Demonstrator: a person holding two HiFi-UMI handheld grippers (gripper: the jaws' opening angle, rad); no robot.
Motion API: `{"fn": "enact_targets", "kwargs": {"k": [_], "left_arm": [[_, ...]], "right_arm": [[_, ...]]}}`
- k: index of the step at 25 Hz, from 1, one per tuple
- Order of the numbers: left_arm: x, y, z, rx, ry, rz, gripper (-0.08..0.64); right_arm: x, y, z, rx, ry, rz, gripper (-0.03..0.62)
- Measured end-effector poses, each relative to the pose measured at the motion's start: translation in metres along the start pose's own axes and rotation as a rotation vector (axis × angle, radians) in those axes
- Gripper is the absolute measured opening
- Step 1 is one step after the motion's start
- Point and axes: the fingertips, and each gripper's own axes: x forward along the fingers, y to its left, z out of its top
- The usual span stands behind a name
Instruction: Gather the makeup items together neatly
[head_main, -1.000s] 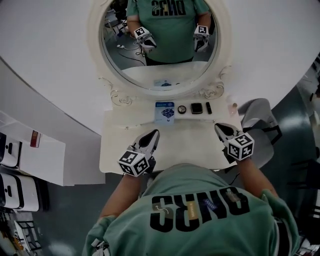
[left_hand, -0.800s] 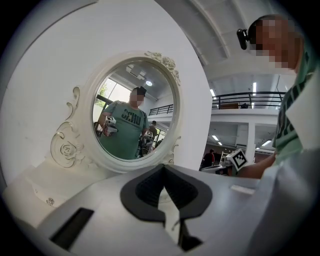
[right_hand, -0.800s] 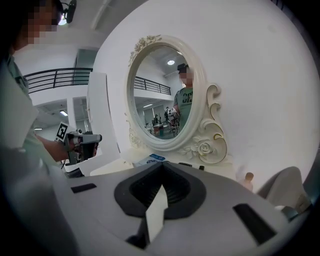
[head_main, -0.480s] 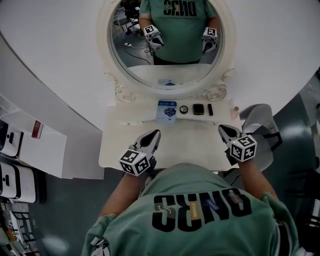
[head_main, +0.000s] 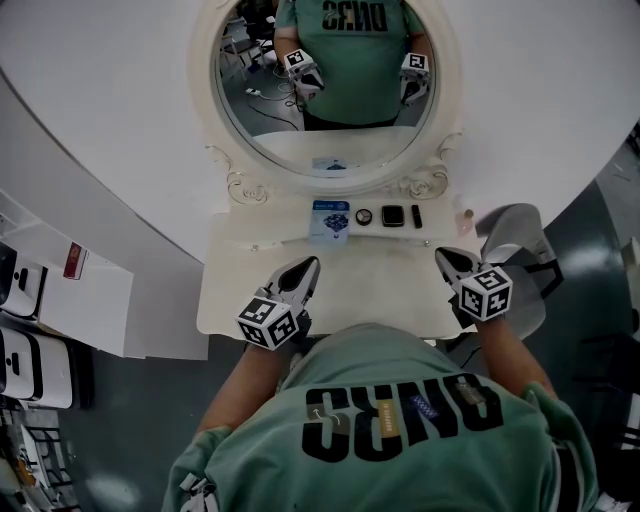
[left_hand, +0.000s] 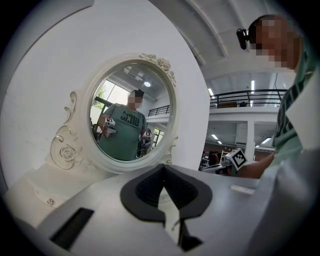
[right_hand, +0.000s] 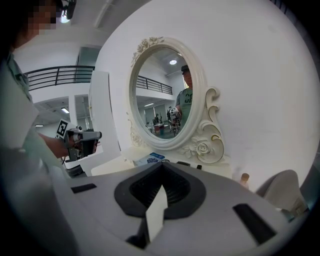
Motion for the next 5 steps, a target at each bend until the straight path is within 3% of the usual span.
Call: {"fn": "enact_targets", "kwargs": {"k": [5], "left_arm": [[0.0014, -0.0031, -0.0003, 0.001, 0.002, 0.0, 0.009]], "right_arm": [[-0.0031, -0.0026, -0.0015, -0.001, 0.003, 0.002, -0.006]]}}
